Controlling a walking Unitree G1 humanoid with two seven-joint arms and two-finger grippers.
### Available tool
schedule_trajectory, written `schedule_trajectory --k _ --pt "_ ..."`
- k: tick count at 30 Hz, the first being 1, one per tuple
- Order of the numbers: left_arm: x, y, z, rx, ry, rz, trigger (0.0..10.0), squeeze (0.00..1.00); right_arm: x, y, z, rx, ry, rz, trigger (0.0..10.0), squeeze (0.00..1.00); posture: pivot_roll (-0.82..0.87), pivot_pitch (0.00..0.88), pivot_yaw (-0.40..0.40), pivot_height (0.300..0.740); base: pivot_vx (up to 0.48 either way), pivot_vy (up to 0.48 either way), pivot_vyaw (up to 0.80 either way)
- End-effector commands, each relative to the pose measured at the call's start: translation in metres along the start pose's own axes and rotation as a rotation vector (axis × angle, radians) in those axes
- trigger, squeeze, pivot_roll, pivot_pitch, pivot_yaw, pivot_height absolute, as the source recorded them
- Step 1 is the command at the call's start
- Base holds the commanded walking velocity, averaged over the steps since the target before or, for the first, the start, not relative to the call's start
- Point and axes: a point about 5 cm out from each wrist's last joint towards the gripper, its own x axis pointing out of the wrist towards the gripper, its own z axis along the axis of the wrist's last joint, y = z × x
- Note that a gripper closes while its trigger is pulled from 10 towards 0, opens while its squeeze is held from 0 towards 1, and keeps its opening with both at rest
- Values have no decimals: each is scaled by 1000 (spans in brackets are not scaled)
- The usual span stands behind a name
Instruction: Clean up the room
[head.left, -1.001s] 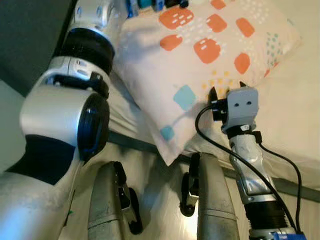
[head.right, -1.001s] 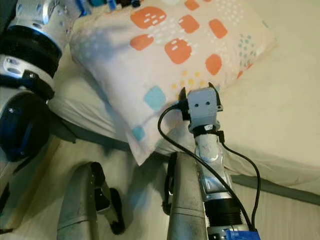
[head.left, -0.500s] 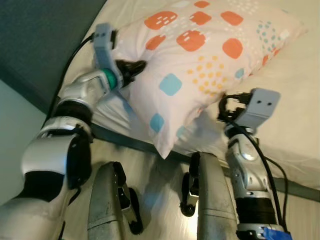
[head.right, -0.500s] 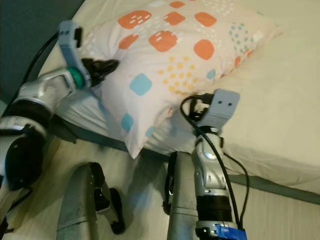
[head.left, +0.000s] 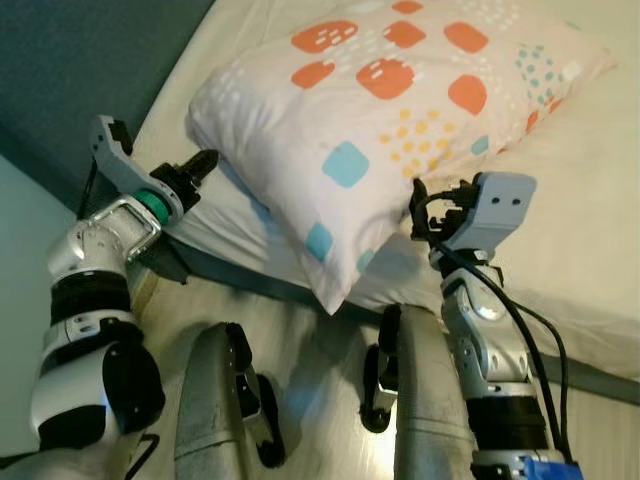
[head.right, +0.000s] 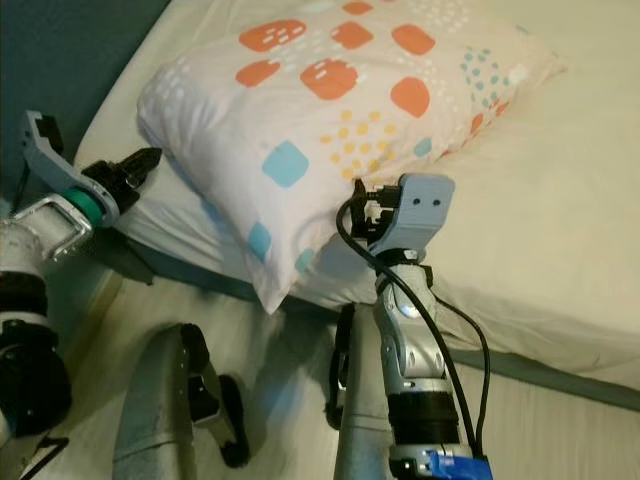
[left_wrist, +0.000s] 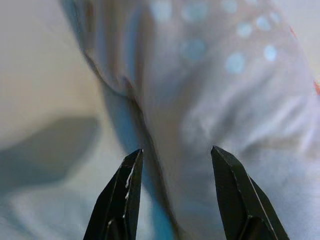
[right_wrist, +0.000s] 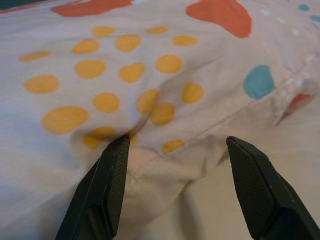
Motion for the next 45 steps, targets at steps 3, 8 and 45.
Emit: schedule_trajectory --k 3,8,45 --pt "8 -10 -11 -72 -4 -14 10000 0 -2 3 -6 -1 17 28 10000 0 -64 304 32 570 0 0 0" --pt "30 -39 -23 -136 -3 -64 10000 0 -3 2 -6 -4 21 33 10000 0 -76 302 30 570 0 0 0" --pt "41 -60 -18 -148 -49 -92 10000 0 -3 -1 -9 -2 20 19 10000 0 -78 283 43 570 0 0 0"
